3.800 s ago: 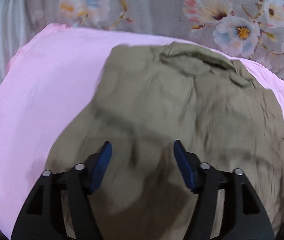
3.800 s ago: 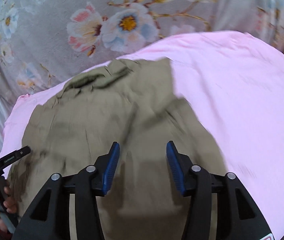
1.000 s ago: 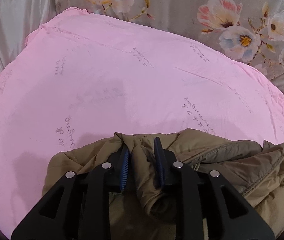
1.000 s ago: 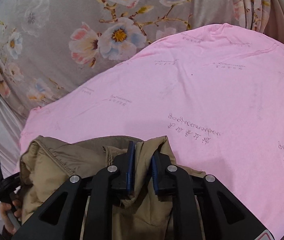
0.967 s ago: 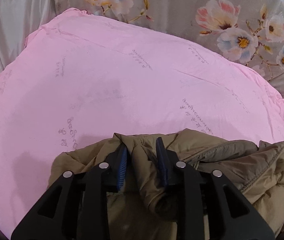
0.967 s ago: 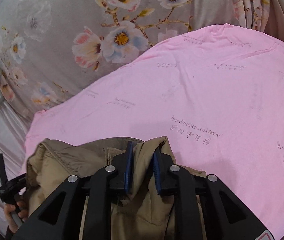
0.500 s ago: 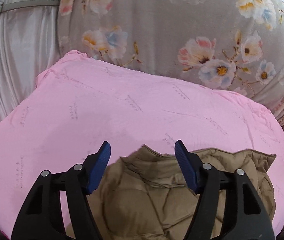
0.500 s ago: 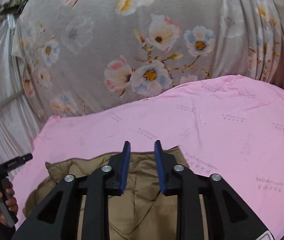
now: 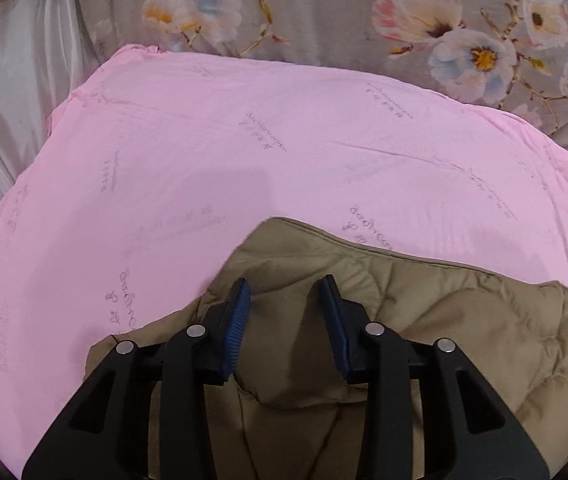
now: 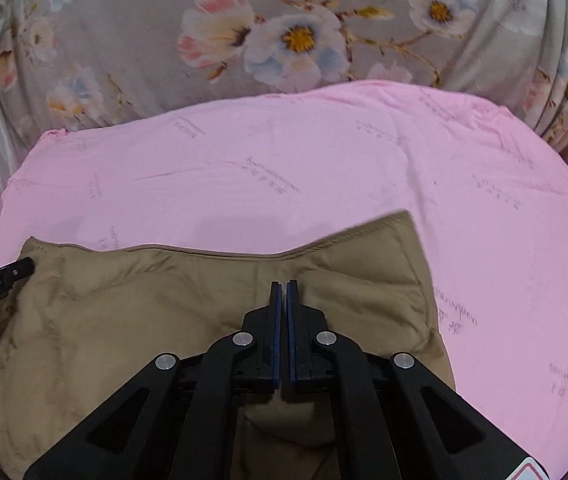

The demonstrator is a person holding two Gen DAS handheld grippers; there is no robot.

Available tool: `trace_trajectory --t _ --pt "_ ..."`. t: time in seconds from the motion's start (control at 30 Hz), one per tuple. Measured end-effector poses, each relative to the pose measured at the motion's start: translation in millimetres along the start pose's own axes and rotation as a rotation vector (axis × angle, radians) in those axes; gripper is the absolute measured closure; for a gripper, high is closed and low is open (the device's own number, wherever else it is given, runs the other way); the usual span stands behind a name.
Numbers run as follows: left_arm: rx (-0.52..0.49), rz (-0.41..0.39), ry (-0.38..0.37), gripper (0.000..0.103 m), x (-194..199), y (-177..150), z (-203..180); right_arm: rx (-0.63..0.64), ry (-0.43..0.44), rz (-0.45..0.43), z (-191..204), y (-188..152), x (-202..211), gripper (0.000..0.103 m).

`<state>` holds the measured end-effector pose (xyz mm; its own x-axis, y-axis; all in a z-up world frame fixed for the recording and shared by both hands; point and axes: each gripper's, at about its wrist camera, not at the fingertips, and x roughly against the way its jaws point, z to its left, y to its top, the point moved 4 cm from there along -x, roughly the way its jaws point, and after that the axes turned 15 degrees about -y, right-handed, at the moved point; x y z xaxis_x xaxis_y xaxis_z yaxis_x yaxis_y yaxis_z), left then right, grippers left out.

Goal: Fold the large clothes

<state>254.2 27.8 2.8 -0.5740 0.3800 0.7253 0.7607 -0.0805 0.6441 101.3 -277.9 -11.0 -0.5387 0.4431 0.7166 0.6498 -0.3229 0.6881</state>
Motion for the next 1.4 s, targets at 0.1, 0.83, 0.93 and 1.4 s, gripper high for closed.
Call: trace_trajectory --t 0.1,0.83,0.93,1.4 --pt "0.065 0.023 -0.02 0.067 -16 -7 20 -0.058 0.035 0.077 -10 -9 -23 0.103" --pt "0.016 -0.001 0.08 0.067 -33 -15 16 -0.095 0.036 0.12 -10 -18 -46 0.103" --pt "-0.027 -0.029 0.103 0.076 2 -14 -2 -0.111 0.026 0.058 -13 -9 -7 0.096" --pt "-0.074 0.006 -0.06 0.099 -3 -39 -92 0.045 0.194 0.013 87 -23 35 0.1"
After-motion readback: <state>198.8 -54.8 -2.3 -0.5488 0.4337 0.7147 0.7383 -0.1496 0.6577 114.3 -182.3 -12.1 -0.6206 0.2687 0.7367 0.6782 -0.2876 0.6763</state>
